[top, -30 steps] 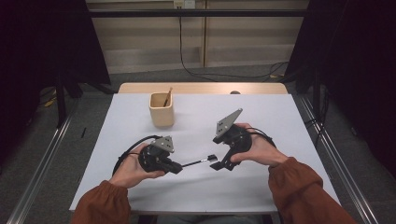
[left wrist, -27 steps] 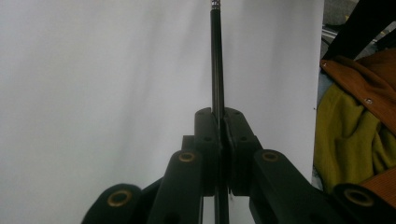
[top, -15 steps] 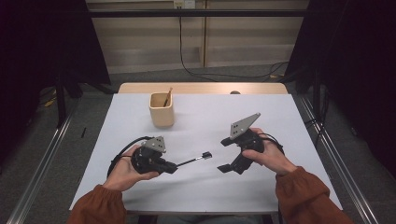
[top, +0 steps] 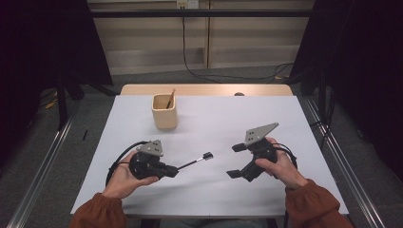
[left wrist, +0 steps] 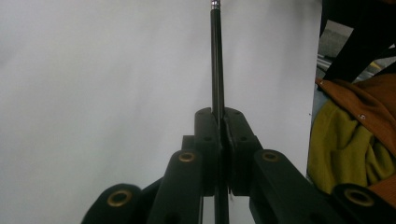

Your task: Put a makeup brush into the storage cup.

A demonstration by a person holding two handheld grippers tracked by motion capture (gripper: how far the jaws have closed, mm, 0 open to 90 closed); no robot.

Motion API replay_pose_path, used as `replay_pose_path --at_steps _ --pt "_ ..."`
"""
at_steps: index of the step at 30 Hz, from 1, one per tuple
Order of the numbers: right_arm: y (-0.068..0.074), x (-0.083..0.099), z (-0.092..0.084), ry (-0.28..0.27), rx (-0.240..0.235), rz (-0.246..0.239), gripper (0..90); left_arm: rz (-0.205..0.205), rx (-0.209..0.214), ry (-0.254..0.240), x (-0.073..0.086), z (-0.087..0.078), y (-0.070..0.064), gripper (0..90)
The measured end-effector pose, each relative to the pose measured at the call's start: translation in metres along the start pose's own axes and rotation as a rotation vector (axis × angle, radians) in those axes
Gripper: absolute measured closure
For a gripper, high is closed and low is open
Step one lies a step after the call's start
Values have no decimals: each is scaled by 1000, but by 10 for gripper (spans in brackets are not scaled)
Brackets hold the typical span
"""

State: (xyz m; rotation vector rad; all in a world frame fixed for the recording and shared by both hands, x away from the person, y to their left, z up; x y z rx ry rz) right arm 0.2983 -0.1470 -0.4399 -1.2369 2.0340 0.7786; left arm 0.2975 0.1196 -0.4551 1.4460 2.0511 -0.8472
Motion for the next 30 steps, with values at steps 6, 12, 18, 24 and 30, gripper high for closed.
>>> replay_pose_path --at_steps 6,12,18,24,30 --pt "1 4 -7 -57 22 28 56 -4 -12 -30 -1 -3 -1 854" --pt "2 4 -12 -136 38 62 61 -18 -26 -74 -2 -8 0 854" --pt "5 2 -11 -174 47 51 54 -15 -48 -119 -6 -12 2 854" --pt "4 2 -7 -176 75 33 37 -15 -63 -154 -9 -14 3 854" --pt "5 -1 -7 -199 92 3 41 -5 -73 -203 -12 -14 1 854"
Point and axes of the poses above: each handheld gripper's, and its own axes: z roughly forward along the jaws, x roughly out of its underside, y roughly to its left, the point moved 6 cm from there along z, roughly forward along the jaws, and after that the axes turned 1 degree about x, right-handed, at the moved point
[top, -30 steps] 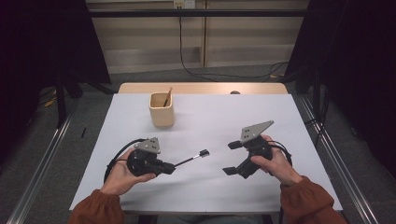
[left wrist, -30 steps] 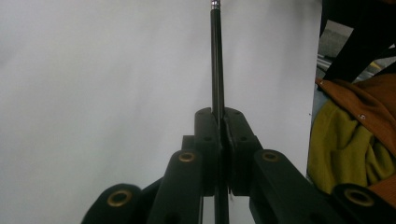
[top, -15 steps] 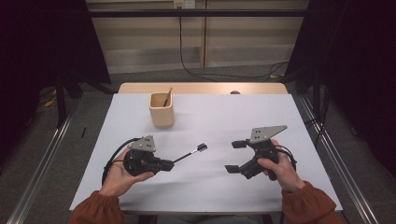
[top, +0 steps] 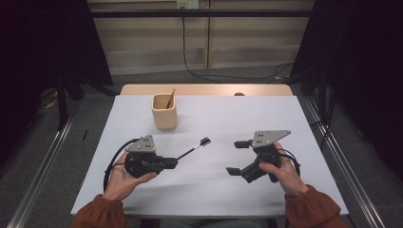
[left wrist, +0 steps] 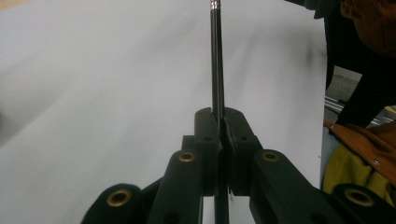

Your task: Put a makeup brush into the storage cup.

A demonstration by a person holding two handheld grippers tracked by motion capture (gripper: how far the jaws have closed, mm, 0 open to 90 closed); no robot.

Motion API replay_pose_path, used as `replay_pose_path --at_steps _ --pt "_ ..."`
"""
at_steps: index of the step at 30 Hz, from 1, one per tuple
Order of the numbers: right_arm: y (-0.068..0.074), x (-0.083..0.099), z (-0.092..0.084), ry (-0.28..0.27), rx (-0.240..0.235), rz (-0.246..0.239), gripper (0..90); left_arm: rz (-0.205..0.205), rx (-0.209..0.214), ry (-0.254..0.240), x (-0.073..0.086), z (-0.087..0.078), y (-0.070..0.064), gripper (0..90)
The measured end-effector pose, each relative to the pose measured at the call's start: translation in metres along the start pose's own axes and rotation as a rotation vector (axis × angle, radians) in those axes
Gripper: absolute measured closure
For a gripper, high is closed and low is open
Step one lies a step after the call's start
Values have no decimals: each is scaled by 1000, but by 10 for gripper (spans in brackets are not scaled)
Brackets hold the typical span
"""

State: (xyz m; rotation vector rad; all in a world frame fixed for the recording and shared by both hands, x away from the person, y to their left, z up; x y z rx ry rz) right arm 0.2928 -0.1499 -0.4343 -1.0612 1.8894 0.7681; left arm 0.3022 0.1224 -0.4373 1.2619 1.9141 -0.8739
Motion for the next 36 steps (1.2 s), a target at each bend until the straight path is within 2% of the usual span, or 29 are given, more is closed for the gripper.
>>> replay_pose_path --at_steps 4,7,11,13,14,21,23,26,28,30,33,36 --pt "3 -2 1 -14 -21 -1 42 32 -10 -16 -1 3 -4 854" --pt "4 -3 4 -41 -21 -27 42 36 -3 -34 -3 4 -7 854" --pt "5 -3 7 -48 -44 -23 41 40 5 -68 -5 4 -10 854" --pt "7 -3 8 -48 -54 -24 42 33 -11 -87 -6 5 -10 854" --pt "8 -3 9 -45 -61 -22 42 21 1 -83 -7 5 -12 855" --pt "13 -5 10 -55 -117 31 58 25 6 -141 -9 11 -17 855" --pt "14 -6 10 -56 -121 32 72 24 4 -154 -9 12 -16 854" --pt "18 -8 11 -68 -158 34 67 27 -5 -159 -9 14 -16 855" --pt "18 -9 12 -69 -149 29 75 27 -8 -170 -10 15 -17 854" --pt "19 -11 15 -63 -149 43 69 28 -7 -184 -11 16 -17 854" --pt "21 -12 18 -51 -141 10 61 28 3 -183 -11 18 -18 854" --pt "20 -15 16 -66 -120 -13 56 25 7 -207 -13 19 -19 854"
Point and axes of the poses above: each handheld gripper's, and its own axes: z roughly forward along the jaws, x roughly out of its underside, y roughly to its left, the point moved 6 cm from there along z, roughly forward along the jaws, and after that the axes turned 1 degree about x, right-handed, at the moved point
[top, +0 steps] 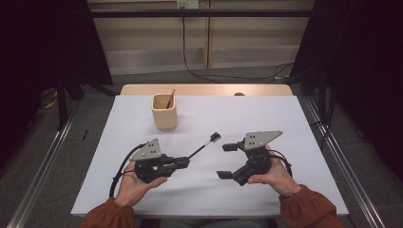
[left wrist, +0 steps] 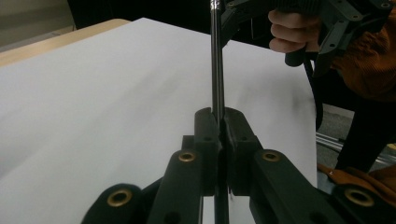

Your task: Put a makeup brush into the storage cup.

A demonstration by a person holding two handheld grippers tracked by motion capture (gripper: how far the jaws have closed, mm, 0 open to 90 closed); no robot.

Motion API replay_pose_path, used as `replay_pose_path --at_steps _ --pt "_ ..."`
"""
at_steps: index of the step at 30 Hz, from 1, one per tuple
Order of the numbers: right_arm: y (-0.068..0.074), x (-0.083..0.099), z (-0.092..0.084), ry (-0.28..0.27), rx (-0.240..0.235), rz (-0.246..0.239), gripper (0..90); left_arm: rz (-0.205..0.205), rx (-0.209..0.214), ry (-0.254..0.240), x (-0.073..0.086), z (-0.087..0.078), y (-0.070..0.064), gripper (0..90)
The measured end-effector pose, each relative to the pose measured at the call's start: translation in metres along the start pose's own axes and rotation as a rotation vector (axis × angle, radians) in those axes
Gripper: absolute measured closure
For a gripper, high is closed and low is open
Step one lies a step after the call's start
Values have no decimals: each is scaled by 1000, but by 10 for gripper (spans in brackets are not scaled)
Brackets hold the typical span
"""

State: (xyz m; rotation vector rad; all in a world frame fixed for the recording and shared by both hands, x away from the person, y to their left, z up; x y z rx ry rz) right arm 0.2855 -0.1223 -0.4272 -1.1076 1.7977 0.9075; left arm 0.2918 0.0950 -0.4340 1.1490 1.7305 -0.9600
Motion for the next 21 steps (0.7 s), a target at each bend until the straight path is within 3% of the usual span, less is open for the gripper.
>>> replay_pose_path --at_steps 7,10,12,15,21 --pt "-5 -9 -5 -42 32 0 53 -1 -9 -33 -6 4 2 854" --pt "-8 -13 -6 -55 25 -13 161 4 -16 -39 -10 7 3 854" --pt "-10 -16 -7 -88 54 -19 193 5 -7 -55 -12 10 3 854" --pt "-11 -21 -8 -106 56 -22 259 13 -9 -47 -11 14 1 854" --pt "-19 -27 -8 -148 58 27 395 14 -14 -58 -11 16 0 854"
Point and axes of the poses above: each handheld gripper's, and its own axes: z roughly forward along the jaws, x roughly out of its underside, y roughly to its left, the point moved 6 cm from there along z, roughly forward along the jaws, and after that the axes turned 1 degree about x, right-handed, at the moved point
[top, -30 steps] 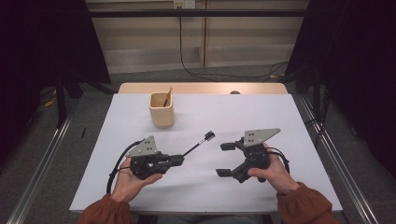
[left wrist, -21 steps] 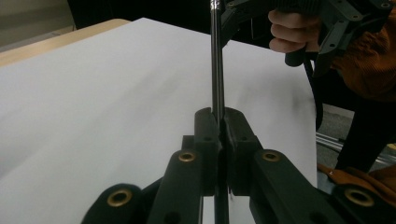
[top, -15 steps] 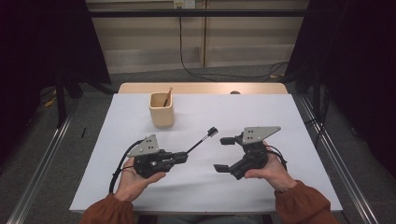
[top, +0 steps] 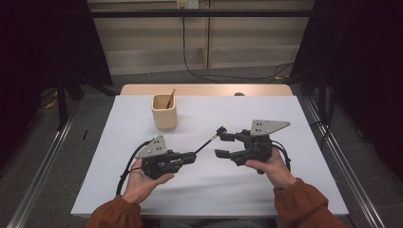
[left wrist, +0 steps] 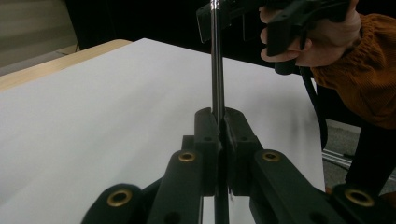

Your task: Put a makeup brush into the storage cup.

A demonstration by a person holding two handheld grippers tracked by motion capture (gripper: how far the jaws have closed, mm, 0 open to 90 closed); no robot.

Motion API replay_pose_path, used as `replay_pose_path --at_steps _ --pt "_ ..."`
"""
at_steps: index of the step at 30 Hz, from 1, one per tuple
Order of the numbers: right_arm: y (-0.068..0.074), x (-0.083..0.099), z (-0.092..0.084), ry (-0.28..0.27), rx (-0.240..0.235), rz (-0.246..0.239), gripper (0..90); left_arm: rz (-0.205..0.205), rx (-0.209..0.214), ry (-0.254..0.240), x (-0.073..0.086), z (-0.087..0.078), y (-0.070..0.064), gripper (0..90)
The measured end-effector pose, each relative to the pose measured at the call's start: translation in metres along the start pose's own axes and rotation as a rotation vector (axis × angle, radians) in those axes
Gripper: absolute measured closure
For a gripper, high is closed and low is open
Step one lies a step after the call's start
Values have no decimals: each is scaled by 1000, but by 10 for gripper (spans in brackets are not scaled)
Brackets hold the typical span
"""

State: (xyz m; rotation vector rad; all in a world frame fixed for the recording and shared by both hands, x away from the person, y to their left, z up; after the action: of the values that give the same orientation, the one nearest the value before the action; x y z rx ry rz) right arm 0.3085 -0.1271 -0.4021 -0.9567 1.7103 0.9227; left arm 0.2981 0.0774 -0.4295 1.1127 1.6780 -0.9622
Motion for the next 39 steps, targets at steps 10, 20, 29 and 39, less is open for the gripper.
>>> replay_pose_path --at_steps 10,20,29,39 --pt "1 -3 7 -32 -47 47 569 15 17 -11 -1 3 -4 853" --pt "3 -3 10 -14 -62 37 678 8 26 -2 2 8 -4 853" --pt "4 -2 11 -13 -88 57 756 17 41 24 6 14 -7 852" --pt "6 -2 12 -19 -118 82 795 39 44 57 11 21 -8 852"
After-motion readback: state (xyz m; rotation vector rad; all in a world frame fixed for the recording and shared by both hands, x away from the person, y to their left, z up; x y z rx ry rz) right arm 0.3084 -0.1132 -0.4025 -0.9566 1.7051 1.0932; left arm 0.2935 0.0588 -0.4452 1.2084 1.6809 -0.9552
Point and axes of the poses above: each handheld gripper's, and its own axes: z roughly forward along the jaws, x roughly out of its underside, y roughly to its left, the point moved 6 cm from there along z, roughly forward along the jaws, and after that the axes turned 1 degree about x, right-handed, at the moved point
